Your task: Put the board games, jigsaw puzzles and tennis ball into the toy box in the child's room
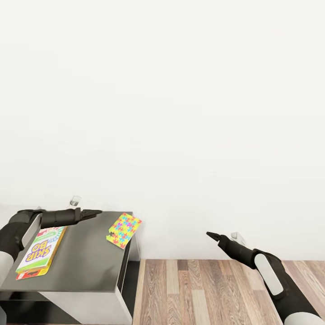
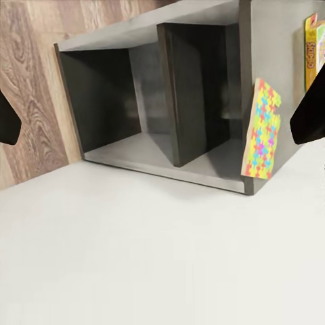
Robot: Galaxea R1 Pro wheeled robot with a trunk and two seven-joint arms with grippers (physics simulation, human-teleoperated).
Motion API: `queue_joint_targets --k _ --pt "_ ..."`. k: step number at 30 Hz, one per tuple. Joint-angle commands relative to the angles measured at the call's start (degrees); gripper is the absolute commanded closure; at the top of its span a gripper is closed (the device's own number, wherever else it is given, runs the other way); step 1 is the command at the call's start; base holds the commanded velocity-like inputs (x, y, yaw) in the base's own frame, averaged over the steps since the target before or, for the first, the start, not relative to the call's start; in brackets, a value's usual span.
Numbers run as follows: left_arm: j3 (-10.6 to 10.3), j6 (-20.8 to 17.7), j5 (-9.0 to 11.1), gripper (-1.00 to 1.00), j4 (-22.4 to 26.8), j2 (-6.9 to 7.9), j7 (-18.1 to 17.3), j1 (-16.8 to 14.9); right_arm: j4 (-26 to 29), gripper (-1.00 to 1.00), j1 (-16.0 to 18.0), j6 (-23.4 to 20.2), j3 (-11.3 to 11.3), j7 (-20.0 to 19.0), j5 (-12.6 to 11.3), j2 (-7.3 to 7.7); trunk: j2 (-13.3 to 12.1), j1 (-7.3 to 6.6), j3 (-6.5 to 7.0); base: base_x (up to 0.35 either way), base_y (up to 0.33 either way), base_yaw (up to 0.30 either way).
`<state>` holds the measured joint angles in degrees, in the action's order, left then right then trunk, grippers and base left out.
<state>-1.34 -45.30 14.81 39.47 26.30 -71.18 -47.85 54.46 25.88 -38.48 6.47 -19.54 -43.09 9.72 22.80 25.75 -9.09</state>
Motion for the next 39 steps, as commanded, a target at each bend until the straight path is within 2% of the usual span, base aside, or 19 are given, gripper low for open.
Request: queue_joint_targets --k 1,11,15,18,19,26,28,31,36,39 --pt "-0.14 -0.47 0.31 -1.00 -0.01 0.05 -0.02 -0.05 0.02 -1.00 0.05 -0.36 0.13 -0.14 -0.02 -0.09 0.12 0.04 -0.10 0.000 0.000 -0.004" --pt "-0.15 -0.74 0.45 -1.00 0.28 0.08 -0.20 -0.05 0.03 -1.00 0.05 -0.28 0.10 -0.10 0.62 -1.12 0.12 0.04 -0.07 0.000 0.000 0.000" --pt "-0.20 -2.67 0.44 -1.00 0.60 0.13 -1.44 -0.05 0.03 -1.00 0.05 -0.33 0.17 -0.13 0.49 -1.11 0.12 0.04 -0.07 0.000 0.000 0.000" --pt "-0.28 -4.70 0.35 -1.00 1.88 0.33 -4.93 -0.04 0.03 -1.00 0.05 -0.35 0.20 -0.14 0.28 -1.10 0.12 0.04 -0.07 0.000 0.000 0.000" --pt "-1.14 -5.95 0.25 -1.00 3.44 0.46 -9.77 0.17 0.19 -1.00 0.05 -0.43 0.17 -0.14 0.16 -1.10 0.12 0.04 -0.07 0.000 0.000 0.000" --pt "-3.96 -8.72 0.22 -1.00 6.93 0.41 -14.21 0.36 0.17 -1.00 0.05 -0.43 0.22 -0.13 0.01 -1.14 0.12 0.04 -0.07 0.000 0.000 0.000" --pt "-4.57 -11.85 0.24 -1.00 10.66 0.33 -15.01 0.37 0.09 -1.00 0.05 -0.36 0.21 -0.08 0.02 -1.19 0.12 0.04 -0.07 0.000 0.000 0.000" --pt "-4.82 -13.57 0.33 -1.00 14.09 0.35 -15.34 0.47 0.01 -1.00 0.05 -0.31 0.21 0.18 0.10 -1.39 0.12 0.04 -0.07 0.000 0.000 0.000" --pt "-5.30 -14.42 0.28 -1.00 16.63 -0.11 -15.46 2.33 -0.08 -1.00 0.11 -0.31 0.20 0.59 0.25 -3.18 0.12 0.04 -0.07 0.000 0.000 0.000" --pt "-5.51 -14.63 0.36 -1.00 17.85 -0.23 -15.53 3.05 -0.24 -1.00 0.13 -0.48 0.21 0.69 0.35 -5.40 0.12 0.04 -0.07 0.000 0.000 0.000"
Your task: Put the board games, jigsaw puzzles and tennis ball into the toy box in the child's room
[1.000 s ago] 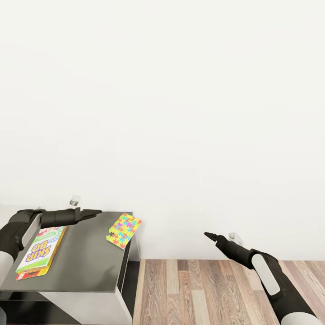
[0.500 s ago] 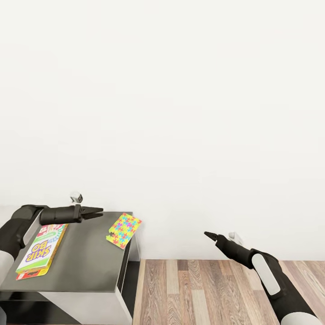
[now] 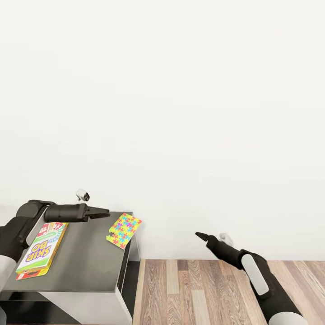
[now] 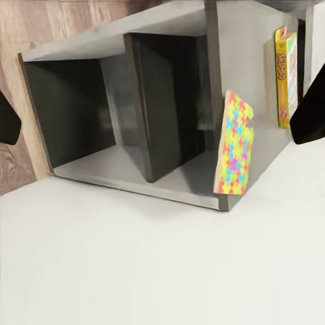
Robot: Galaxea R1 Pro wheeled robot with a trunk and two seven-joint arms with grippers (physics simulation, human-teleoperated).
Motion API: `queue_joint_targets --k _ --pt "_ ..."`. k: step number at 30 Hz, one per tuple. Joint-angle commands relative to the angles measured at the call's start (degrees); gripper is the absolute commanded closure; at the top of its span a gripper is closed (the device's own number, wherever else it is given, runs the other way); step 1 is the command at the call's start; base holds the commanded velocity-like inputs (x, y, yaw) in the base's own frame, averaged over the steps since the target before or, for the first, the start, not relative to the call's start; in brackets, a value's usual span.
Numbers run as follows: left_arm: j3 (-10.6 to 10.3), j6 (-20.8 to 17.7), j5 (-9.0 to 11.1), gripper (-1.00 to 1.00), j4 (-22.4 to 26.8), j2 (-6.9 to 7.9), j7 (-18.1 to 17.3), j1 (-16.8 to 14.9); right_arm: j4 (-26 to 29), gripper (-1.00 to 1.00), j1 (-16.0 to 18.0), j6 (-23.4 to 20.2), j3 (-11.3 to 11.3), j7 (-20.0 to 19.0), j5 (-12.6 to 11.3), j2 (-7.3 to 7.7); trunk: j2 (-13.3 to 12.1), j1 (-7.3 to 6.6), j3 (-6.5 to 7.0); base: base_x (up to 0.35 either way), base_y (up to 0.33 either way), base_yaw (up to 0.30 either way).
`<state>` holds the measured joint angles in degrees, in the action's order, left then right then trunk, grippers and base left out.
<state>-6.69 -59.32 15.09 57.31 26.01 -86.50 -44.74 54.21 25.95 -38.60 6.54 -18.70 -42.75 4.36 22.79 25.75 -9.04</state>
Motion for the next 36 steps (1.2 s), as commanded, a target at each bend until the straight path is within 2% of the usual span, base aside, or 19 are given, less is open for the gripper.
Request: queue_joint_targets --k 1,4,6,8,9,11,13,17,23,31,33,35,36 --pt "-0.16 -0.65 0.13 -1.00 0.22 0.07 -0.23 0.08 -0.05 -1.00 0.16 -0.54 0.14 -0.11 0.00 -1.11 0.12 0.04 -0.12 0.000 0.000 0.000" --pt "-0.12 -0.68 0.22 -1.00 0.60 0.09 -0.24 0.21 -1.00 -1.00 0.88 -1.54 0.10 -0.05 -0.03 -3.59 0.12 0.04 -0.12 0.000 0.000 0.000" --pt "-0.09 -0.68 0.32 -1.00 0.76 0.16 -0.25 0.29 -3.73 -1.00 2.87 -3.56 0.17 -0.11 -0.12 -6.68 0.12 0.04 -0.12 0.000 0.000 0.000" --pt "-0.08 -0.68 0.34 -1.00 0.80 0.25 -0.25 0.31 -6.20 -1.00 4.21 -4.34 0.27 -0.24 -0.21 -7.92 0.12 0.04 -0.12 0.000 0.000 0.000" --pt "-0.05 -0.68 0.39 -1.00 0.81 0.37 -0.27 0.36 -9.54 -1.00 5.46 -4.71 0.35 -0.43 -0.30 -8.76 0.12 0.04 -0.12 0.000 0.000 0.000" --pt "0.01 -0.68 0.46 -1.00 0.75 0.55 -0.30 0.40 -14.77 -1.00 7.23 -4.87 0.42 -0.66 -0.39 -9.50 0.12 0.04 -0.12 0.000 0.000 0.000" --pt "0.06 -0.68 0.52 -1.00 0.73 0.73 -0.35 0.47 -18.34 -1.00 8.87 -4.65 0.46 -0.82 -0.41 -9.88 0.12 0.04 -0.12 0.000 0.000 0.000" --pt "0.09 -0.68 0.55 -1.00 0.70 0.76 -0.41 0.52 -21.01 -1.00 10.41 -2.35 0.43 -0.41 0.10 -10.20 0.12 0.04 -0.12 0.000 0.000 0.000" --pt "0.16 -0.68 0.43 -1.00 0.65 0.83 -0.35 0.53 -21.85 -1.00 10.89 0.46 0.42 -0.15 0.05 -10.24 0.12 0.04 -0.12 0.000 0.000 0.000" --pt "0.13 -0.67 0.53 -1.00 0.53 0.84 -0.34 0.53 -22.04 -1.00 10.88 0.41 0.78 -1.98 -0.51 -10.03 0.12 0.04 -0.12 0.000 0.000 0.000" --pt "0.12 -0.65 0.54 -1.00 0.52 0.83 -0.34 0.53 -22.21 -1.00 10.88 0.23 0.86 -4.70 -0.75 -9.80 0.12 0.04 -0.12 0.000 0.000 0.000" --pt "0.11 -0.64 0.55 -1.00 0.52 0.82 -0.34 0.53 -22.30 -1.00 10.88 0.13 0.85 -9.89 -1.13 -9.62 0.12 0.04 -0.12 0.000 0.000 0.000" --pt "0.11 -0.63 0.58 -1.00 0.52 0.81 -0.34 0.55 -22.34 -1.00 10.88 0.09 0.69 -14.17 -1.24 -9.59 0.12 0.04 -0.12 0.000 0.000 0.000"
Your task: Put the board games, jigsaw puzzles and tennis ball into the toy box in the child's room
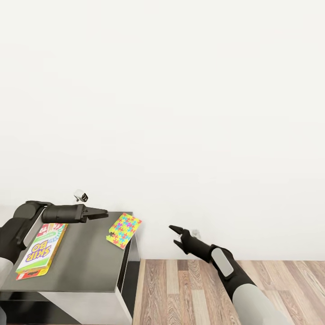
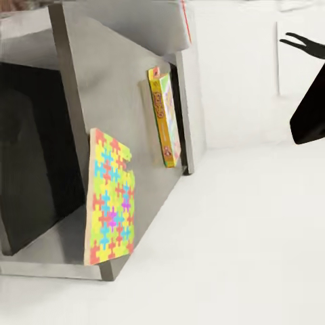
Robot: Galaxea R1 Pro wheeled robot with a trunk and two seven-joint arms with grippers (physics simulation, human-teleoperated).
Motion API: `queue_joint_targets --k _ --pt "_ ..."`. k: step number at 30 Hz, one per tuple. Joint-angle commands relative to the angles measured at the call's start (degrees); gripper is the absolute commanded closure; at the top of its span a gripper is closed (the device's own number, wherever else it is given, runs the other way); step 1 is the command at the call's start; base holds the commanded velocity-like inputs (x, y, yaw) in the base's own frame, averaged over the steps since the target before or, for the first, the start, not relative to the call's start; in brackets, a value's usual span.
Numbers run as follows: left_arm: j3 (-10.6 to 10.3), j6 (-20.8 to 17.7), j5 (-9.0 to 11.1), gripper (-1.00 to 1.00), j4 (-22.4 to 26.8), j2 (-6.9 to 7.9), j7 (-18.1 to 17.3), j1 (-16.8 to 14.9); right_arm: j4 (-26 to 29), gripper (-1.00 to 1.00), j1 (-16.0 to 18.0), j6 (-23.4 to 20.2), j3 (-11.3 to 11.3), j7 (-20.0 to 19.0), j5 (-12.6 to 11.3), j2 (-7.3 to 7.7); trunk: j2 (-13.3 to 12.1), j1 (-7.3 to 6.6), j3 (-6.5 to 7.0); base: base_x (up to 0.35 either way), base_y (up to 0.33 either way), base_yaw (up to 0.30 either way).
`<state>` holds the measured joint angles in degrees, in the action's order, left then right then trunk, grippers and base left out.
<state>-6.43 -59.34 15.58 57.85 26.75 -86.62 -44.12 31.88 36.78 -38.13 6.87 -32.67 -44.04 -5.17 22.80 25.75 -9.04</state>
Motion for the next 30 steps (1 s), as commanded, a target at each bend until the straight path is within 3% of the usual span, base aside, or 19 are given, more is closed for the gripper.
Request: queue_joint_targets --k 1,2,5,7,11,14,30 --pt "-0.16 -0.60 0.10 -1.00 -0.01 0.06 -0.23 -0.05 -0.02 -1.00 0.05 -0.37 0.28 -2.38 0.07 -0.13 0.12 0.04 -0.12 0.000 0.000 0.000" --pt "-0.16 -0.60 0.12 -1.00 -0.01 0.06 -0.23 -0.03 -0.05 -1.00 0.07 -0.19 0.16 -6.20 0.25 -0.32 0.12 0.04 -0.12 0.000 0.000 0.000" --pt "-0.18 -0.60 0.12 -1.00 -0.02 0.02 -0.22 -0.01 -0.11 -1.00 0.08 0.49 0.10 -8.57 0.41 -0.56 0.12 0.04 -0.12 0.000 0.000 0.000" --pt "-0.19 -0.60 0.10 -1.00 -0.02 -0.01 -0.22 -0.01 -0.13 -1.00 0.07 1.13 0.12 -7.49 0.46 -0.60 0.12 0.04 -0.12 0.000 0.000 0.000" --pt "-0.17 -0.60 0.07 -1.00 -0.02 -0.12 -0.22 0.00 -0.10 -1.00 0.00 4.33 0.36 0.38 0.10 -0.09 0.12 0.04 -0.12 0.000 0.000 0.000" --pt "-0.16 -0.60 0.12 -1.00 -0.05 -0.04 -0.27 0.00 -0.13 -1.00 -0.02 4.90 0.55 2.28 -0.11 0.06 0.12 0.04 -0.12 0.000 0.000 0.000" --pt "-0.17 -0.60 0.12 -1.00 -0.10 -0.21 -0.27 0.00 -0.24 -1.00 -0.04 5.16 0.67 3.83 -1.02 0.09 0.12 0.04 -0.12 0.000 0.000 0.000"
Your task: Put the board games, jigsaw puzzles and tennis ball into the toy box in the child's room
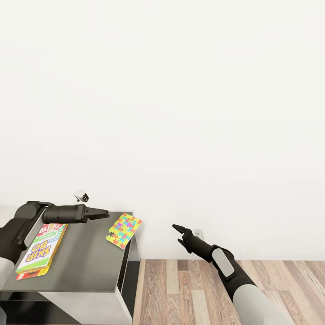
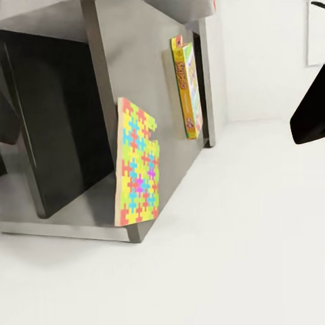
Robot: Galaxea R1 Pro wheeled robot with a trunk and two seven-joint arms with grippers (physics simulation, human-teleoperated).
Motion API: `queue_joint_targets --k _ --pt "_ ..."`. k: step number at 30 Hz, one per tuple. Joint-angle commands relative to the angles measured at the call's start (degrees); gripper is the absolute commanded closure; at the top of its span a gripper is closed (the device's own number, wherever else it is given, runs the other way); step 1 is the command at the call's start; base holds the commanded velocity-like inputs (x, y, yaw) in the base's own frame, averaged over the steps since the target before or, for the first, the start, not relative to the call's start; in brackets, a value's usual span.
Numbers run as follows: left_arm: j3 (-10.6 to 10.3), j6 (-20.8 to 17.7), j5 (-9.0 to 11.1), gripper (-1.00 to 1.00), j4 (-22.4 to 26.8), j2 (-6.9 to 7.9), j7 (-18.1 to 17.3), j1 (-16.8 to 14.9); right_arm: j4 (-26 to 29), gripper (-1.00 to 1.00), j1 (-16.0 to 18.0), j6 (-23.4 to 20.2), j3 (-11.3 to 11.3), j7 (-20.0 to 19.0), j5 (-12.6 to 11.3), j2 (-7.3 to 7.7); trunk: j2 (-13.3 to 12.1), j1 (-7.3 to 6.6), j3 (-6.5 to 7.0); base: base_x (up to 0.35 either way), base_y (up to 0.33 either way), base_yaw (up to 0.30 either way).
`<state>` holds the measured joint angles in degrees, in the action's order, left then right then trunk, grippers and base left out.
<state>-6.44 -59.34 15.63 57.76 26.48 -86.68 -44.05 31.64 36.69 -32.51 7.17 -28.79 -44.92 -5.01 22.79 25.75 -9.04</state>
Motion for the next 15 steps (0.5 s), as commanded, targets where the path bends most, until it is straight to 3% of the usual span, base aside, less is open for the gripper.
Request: queue_joint_targets --k 1,7,15 --pt "-0.16 -0.61 0.09 -1.00 -0.01 0.06 -0.21 -0.07 0.00 -1.00 0.05 -0.46 0.35 -0.14 -0.15 -0.11 0.12 0.04 -0.12 0.000 0.000 0.000" --pt "-0.15 -0.55 0.07 -1.00 -0.01 0.06 -0.17 0.05 0.00 -1.00 0.05 -0.45 0.31 -0.42 -0.17 -0.16 0.12 0.04 -0.12 0.010 0.002 0.000" --pt "-0.15 -0.52 0.10 -1.00 -0.01 0.06 -0.18 0.10 0.00 -1.00 0.05 -0.48 0.31 -0.47 -0.17 -0.09 0.12 0.04 -0.12 0.136 0.086 0.000"
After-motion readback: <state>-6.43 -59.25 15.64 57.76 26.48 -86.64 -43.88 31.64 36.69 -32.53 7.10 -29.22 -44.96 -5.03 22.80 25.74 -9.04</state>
